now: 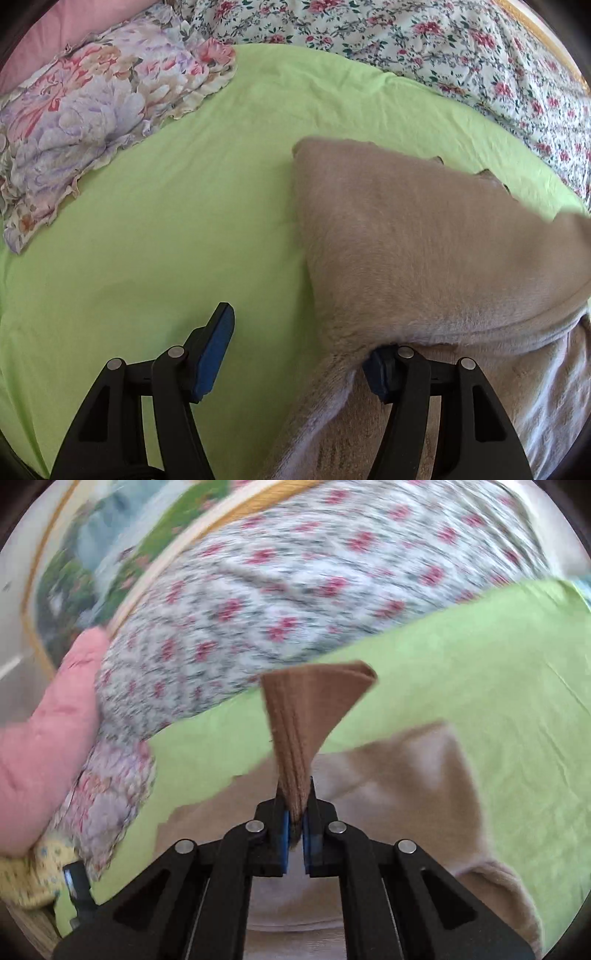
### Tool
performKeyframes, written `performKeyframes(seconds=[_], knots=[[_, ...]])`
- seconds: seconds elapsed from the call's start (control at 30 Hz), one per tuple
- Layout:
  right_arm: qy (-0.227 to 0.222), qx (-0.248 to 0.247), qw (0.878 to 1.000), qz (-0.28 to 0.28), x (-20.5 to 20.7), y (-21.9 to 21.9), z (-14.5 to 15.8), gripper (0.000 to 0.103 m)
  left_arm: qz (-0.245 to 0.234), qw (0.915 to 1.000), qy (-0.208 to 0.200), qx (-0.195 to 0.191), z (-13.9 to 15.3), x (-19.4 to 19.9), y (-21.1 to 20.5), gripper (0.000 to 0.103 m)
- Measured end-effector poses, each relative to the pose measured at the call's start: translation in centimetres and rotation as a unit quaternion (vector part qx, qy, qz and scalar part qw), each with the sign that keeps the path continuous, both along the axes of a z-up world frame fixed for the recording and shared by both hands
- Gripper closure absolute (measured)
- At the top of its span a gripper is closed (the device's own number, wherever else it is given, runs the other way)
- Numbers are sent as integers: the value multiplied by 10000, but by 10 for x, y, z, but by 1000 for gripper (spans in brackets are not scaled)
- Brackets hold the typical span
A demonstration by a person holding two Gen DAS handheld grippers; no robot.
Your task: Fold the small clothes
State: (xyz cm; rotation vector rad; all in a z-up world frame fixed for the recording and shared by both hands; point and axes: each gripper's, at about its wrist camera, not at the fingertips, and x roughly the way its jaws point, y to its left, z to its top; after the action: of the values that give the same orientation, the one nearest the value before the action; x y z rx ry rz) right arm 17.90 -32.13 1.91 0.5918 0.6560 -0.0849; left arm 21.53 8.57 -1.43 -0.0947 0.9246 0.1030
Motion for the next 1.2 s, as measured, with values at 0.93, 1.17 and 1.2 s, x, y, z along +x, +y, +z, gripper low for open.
performKeyframes(seconds=[0.93,1.17,1.2], knots=[[973,585,9935,121,-14,-14,-58,87,-146,9982,-6,-587,1,-11,16,39],[784,618,9950,103,-23,-28,-48,56,-815,9819,-5,-1712,14,-9,46,28],[809,581,9950,37,-24,-31,-47,56,-761,9808,-5,-1798,16,-1,52,28]])
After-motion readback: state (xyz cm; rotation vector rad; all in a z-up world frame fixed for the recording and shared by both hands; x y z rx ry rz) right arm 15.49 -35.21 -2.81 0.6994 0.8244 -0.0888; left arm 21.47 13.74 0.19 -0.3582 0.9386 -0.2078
